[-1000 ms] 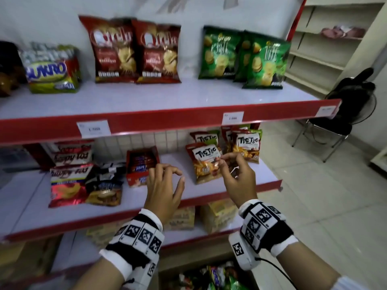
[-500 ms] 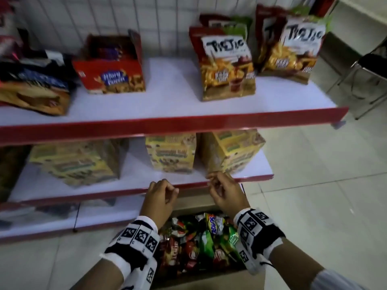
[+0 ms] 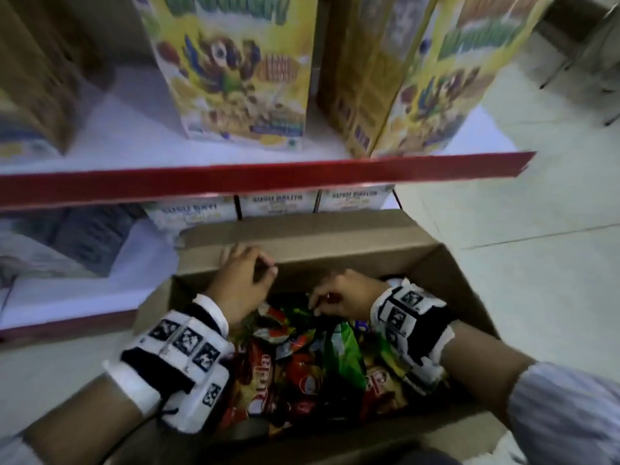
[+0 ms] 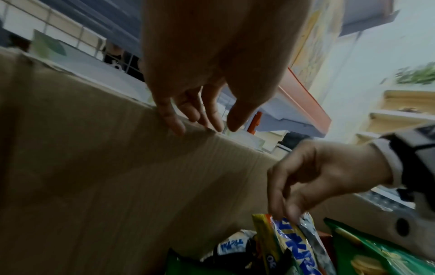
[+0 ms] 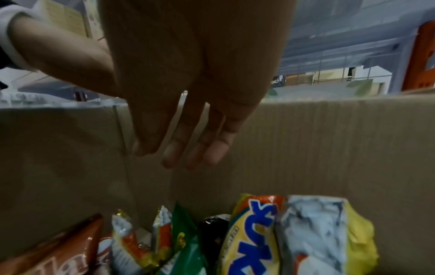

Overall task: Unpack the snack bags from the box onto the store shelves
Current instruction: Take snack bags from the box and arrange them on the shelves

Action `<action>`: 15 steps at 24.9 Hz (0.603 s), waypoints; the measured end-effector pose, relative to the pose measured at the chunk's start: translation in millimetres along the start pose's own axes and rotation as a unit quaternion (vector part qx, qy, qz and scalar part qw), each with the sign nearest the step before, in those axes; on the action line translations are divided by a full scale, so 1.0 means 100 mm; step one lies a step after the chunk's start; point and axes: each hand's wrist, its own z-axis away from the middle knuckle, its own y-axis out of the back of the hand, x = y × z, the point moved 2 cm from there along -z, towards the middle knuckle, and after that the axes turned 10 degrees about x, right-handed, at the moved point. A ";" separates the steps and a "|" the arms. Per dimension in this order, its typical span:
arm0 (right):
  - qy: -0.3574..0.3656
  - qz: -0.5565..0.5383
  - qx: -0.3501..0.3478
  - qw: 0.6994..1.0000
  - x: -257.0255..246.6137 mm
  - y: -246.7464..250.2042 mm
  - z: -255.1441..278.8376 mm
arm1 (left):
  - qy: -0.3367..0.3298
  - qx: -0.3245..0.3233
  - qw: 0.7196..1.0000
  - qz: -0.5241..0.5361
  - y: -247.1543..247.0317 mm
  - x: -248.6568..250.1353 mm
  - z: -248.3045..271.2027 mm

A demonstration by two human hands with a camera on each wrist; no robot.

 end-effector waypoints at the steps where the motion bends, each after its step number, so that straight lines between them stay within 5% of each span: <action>1: -0.003 -0.012 -0.010 1.000 0.07 -0.04 -0.04 | -0.010 0.005 1.000 -0.007 0.01 -0.04 -0.04; 5: -0.018 0.023 -0.033 0.999 0.35 -0.28 -0.15 | -0.021 0.039 0.999 0.015 -0.03 -0.15 -0.07; 10: -0.097 0.078 -0.168 0.978 0.36 -0.43 -0.16 | 0.022 -0.019 0.997 0.073 0.24 -0.11 0.02; 15: -0.028 0.004 -0.074 0.997 0.13 -0.19 -0.12 | 0.003 0.000 0.996 0.084 0.58 -0.02 0.28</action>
